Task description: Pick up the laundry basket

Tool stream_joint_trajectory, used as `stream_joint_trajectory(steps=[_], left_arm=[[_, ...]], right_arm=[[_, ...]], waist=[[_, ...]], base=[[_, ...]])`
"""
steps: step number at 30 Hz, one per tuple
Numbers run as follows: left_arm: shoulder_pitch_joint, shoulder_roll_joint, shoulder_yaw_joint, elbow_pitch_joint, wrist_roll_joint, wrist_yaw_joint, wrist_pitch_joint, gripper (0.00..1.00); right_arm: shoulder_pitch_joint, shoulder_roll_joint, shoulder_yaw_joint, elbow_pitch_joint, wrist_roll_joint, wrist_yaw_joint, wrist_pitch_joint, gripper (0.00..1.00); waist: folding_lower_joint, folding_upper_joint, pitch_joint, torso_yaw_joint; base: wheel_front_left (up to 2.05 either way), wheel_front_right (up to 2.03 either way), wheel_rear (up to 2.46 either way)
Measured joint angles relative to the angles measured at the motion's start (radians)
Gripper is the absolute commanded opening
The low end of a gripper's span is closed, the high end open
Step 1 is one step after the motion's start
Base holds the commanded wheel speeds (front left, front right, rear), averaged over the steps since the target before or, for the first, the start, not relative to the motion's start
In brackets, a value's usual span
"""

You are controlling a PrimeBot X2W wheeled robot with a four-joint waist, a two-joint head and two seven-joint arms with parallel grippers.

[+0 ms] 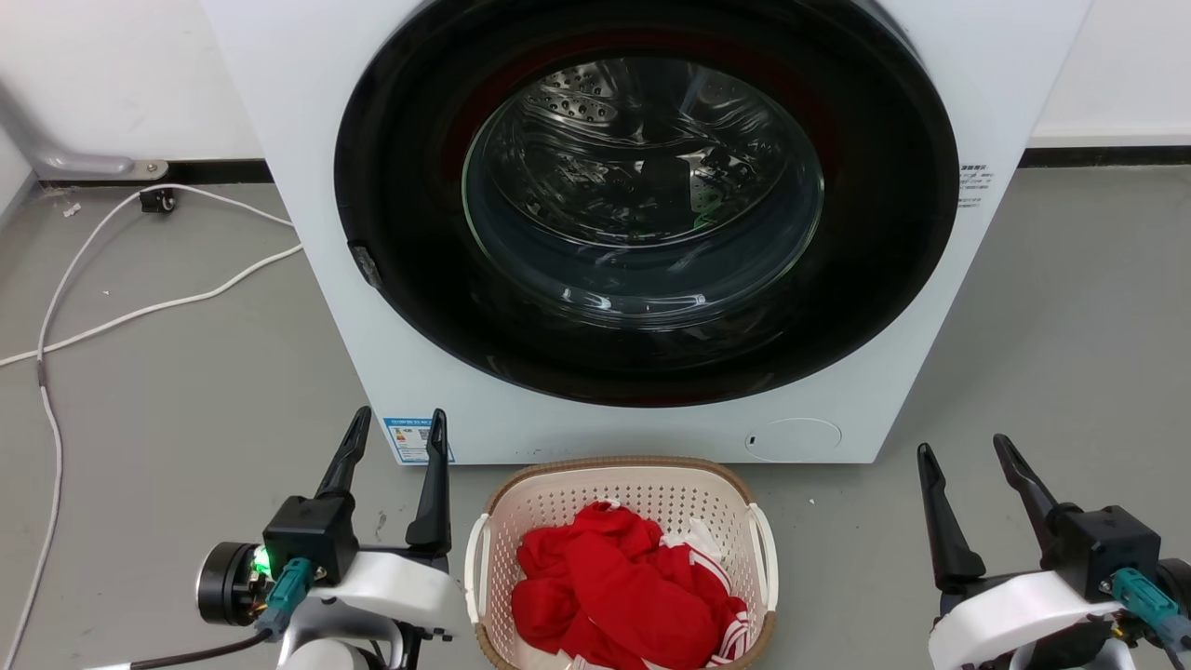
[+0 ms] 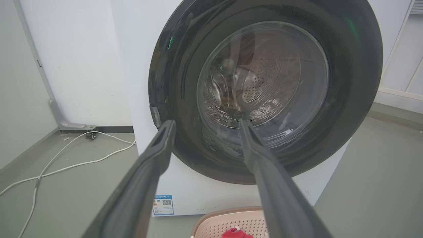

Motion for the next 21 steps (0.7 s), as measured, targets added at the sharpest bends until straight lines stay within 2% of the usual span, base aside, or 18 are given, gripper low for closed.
stream_joint_trajectory(steps=[21], left_arm=[[0.008, -0.016, 0.003, 0.027, 0.077, 0.011, -0.032, 1.00]], right_arm=[[0.019, 0.000, -0.001, -0.023, -0.077, 0.000, -0.003, 1.00]], waist=[[0.0000, 0.0000, -0.004, 0.002]], base=[[0.00, 0.00, 0.00]])
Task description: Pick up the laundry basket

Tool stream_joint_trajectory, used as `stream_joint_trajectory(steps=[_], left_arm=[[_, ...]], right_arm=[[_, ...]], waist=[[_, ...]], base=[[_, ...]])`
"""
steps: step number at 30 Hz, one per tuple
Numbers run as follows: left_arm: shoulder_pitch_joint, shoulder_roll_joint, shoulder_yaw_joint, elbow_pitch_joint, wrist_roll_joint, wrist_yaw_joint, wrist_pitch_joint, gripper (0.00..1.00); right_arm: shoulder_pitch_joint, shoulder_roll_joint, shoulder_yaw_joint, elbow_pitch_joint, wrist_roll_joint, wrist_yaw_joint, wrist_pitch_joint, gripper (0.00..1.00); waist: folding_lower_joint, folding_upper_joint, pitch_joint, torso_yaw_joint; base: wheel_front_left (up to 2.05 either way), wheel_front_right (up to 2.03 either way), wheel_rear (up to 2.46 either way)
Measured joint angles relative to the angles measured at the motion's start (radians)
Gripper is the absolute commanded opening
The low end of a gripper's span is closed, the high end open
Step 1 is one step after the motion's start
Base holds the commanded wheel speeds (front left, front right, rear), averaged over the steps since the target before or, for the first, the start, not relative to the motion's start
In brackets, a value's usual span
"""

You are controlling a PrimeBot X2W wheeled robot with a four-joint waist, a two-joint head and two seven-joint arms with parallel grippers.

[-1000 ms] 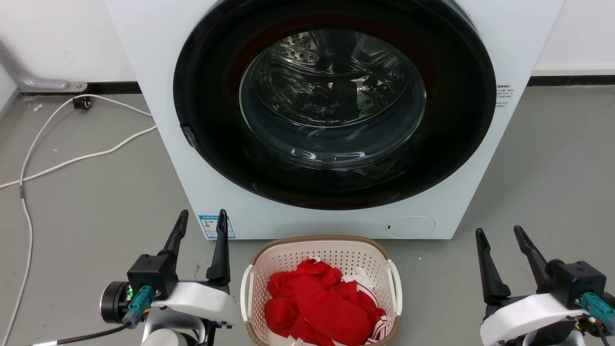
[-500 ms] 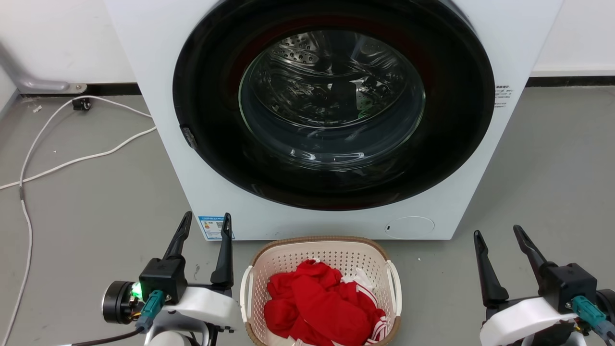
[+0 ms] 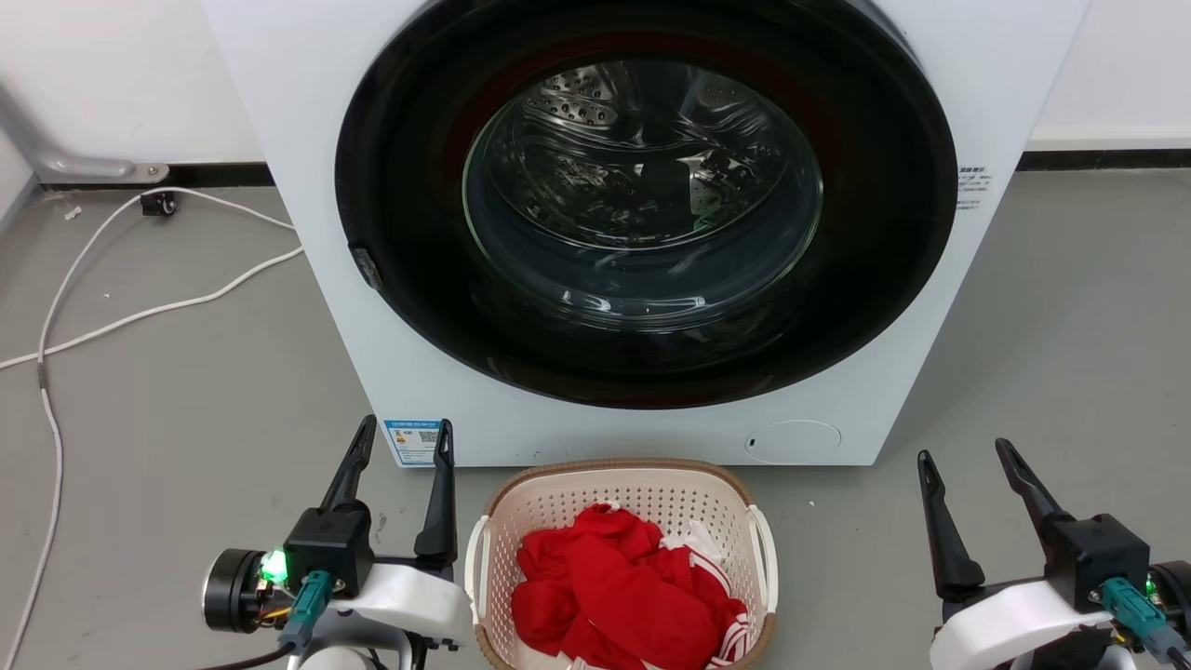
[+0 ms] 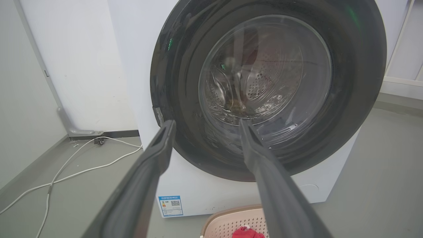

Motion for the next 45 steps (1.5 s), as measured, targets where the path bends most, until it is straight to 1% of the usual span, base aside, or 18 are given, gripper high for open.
stream_joint_trajectory(steps=[21, 27, 31, 36, 41, 45], left_arm=[[0.012, -0.010, 0.013, 0.011, -0.010, 0.000, -0.003, 1.00], [-0.015, -0.009, 0.017, 0.042, -0.012, -0.002, -0.003, 1.00], [-0.072, -0.009, 0.022, 0.099, -0.029, -0.011, 0.000, 1.00], [-0.172, -0.010, 0.031, 0.189, -0.059, -0.025, 0.033, 1.00], [-0.264, -0.002, 0.035, 0.298, -0.078, -0.038, 0.089, 1.00], [-0.343, 0.011, 0.036, 0.396, -0.093, -0.062, 0.139, 1.00]], right_arm=[[0.000, 0.000, -0.007, 0.010, 0.026, 0.000, 0.003, 1.00], [-0.019, 0.000, -0.019, 0.042, 0.051, 0.000, 0.032, 1.00], [-0.064, 0.000, -0.024, 0.081, 0.063, 0.000, 0.049, 1.00], [-0.148, 0.001, -0.009, 0.149, 0.092, 0.000, 0.071, 1.00], [-0.241, 0.001, 0.010, 0.250, 0.101, 0.000, 0.099, 1.00], [-0.321, 0.001, 0.033, 0.346, 0.123, 0.000, 0.137, 1.00]], waist=[[0.0000, 0.0000, 0.009, 0.007], [0.0000, 0.0000, 0.040, 0.005], [0.0000, 0.0000, 0.079, 0.003], [0.0001, 0.0000, 0.146, -0.001], [0.0001, 0.0000, 0.223, -0.007], [0.0001, 0.0000, 0.287, -0.014]], base=[[0.00, 0.00, 0.00], [0.00, 0.00, 0.00], [0.00, 0.00, 0.00], [0.00, 0.00, 0.00], [0.00, 0.00, 0.00], [0.00, 0.00, 0.00]])
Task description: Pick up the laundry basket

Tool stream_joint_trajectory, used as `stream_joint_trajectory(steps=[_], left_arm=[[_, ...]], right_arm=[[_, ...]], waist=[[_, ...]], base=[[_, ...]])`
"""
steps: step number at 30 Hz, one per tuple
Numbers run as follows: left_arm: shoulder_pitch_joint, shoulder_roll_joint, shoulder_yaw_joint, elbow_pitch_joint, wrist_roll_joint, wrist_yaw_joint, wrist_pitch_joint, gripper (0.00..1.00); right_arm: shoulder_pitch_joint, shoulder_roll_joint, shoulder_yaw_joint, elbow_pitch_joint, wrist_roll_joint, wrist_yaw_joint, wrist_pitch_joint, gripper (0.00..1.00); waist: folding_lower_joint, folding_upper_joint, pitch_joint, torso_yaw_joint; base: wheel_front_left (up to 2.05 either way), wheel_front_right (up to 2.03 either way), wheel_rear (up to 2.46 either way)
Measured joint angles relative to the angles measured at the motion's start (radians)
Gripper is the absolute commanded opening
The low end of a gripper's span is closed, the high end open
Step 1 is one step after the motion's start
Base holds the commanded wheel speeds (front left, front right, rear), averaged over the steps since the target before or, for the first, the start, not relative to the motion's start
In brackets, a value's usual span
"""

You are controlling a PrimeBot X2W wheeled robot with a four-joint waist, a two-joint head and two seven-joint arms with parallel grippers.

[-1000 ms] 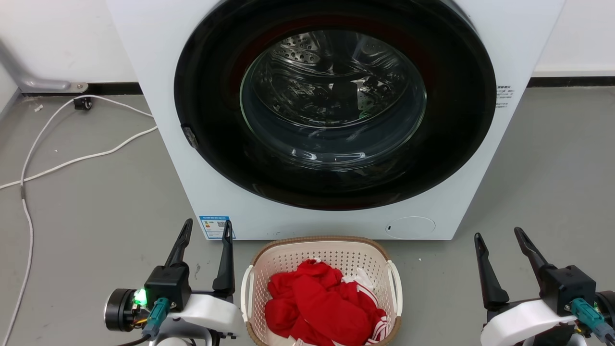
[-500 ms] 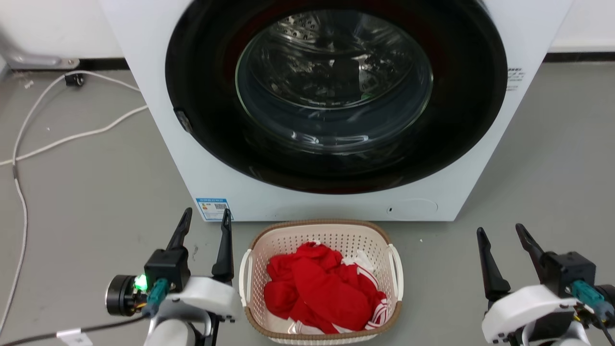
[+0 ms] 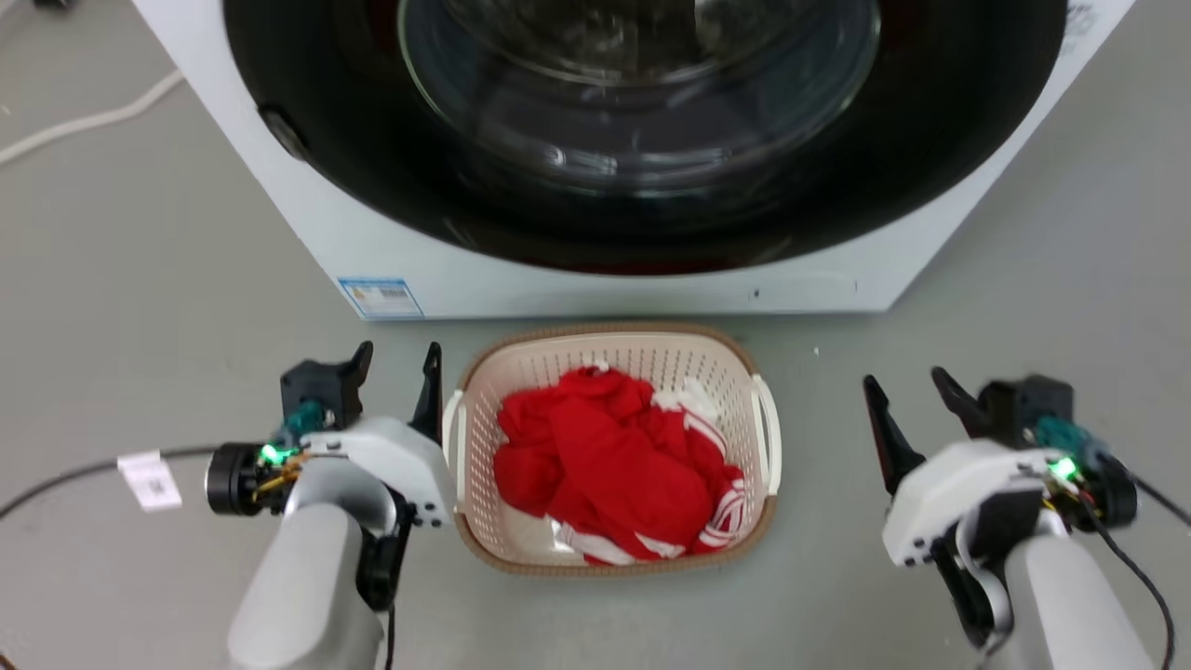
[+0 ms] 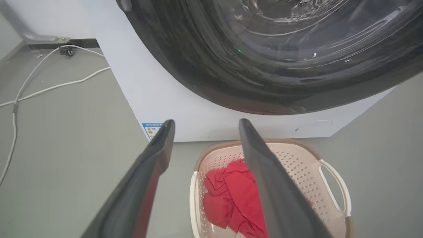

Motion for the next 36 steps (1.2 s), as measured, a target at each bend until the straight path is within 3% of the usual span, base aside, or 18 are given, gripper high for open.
stream_joint_trajectory(steps=[18, 26, 36], left_arm=[[-0.310, 0.066, -0.022, 0.447, -0.069, -0.089, 0.166, 1.00], [-0.417, 0.087, -0.041, 0.571, -0.106, -0.100, 0.234, 1.00], [-0.538, 0.109, -0.074, 0.642, -0.147, -0.104, 0.317, 1.00]], right_arm=[[-0.371, -0.031, 0.212, 0.462, 0.149, 0.000, 0.119, 1.00], [-0.521, -0.030, 0.310, 0.653, 0.220, 0.000, 0.158, 1.00], [-0.681, -0.015, 0.416, 0.774, 0.315, 0.000, 0.208, 1.00]], waist=[[0.0001, 0.0000, 0.266, -0.039], [0.0000, 0.0000, 0.362, -0.056], [0.0000, 0.0000, 0.484, -0.070]], base=[[0.00, 0.00, 0.00], [0.00, 0.00, 0.00], [0.00, 0.00, 0.00]])
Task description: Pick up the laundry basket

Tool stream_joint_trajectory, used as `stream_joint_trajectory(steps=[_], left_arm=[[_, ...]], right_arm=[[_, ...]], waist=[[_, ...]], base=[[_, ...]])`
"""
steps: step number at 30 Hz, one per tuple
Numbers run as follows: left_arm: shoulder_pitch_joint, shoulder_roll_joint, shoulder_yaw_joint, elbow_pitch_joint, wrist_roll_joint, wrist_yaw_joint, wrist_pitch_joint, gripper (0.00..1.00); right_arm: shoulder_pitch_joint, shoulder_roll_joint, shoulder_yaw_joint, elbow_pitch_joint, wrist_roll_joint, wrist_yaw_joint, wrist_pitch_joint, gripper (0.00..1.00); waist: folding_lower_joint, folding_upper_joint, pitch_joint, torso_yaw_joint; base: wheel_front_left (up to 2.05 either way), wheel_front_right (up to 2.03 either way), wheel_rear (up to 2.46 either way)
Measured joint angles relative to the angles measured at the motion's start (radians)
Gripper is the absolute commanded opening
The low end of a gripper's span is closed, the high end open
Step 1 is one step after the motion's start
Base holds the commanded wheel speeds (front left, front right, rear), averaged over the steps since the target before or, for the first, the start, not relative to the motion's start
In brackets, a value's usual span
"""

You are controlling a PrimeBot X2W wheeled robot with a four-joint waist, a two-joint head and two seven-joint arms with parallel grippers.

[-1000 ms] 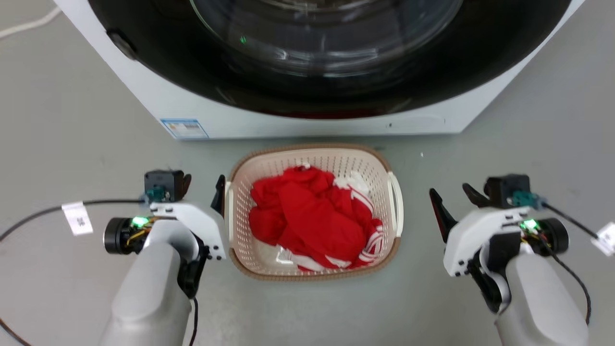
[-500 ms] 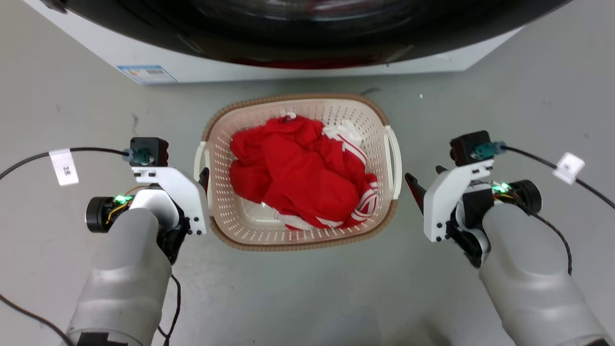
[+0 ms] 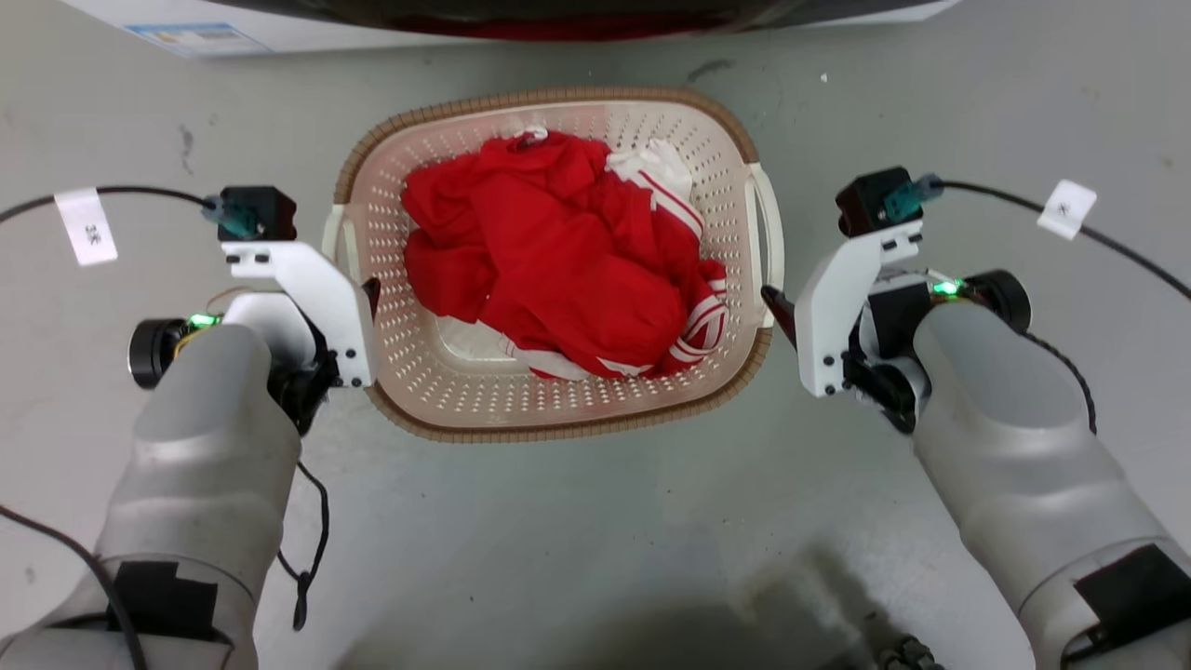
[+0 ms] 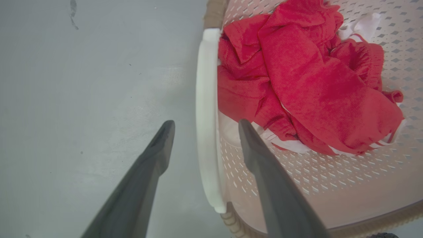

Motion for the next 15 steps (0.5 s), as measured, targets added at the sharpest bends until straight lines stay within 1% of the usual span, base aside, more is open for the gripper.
stream_joint_trajectory(steps=[10, 15], left_arm=[[-0.080, 0.038, -0.053, 0.010, -0.032, -0.001, 0.048, 1.00], [-0.106, 0.038, -0.070, 0.017, -0.058, -0.001, 0.066, 1.00]], right_arm=[[-0.109, 0.007, 0.061, 0.067, 0.094, 0.000, 0.033, 1.00], [-0.143, 0.011, 0.092, 0.088, 0.120, 0.000, 0.037, 1.00]], waist=[[0.0000, 0.0000, 0.086, -0.010], [0.0000, 0.0000, 0.118, -0.012]], base=[[0.00, 0.00, 0.00], [0.00, 0.00, 0.00]])
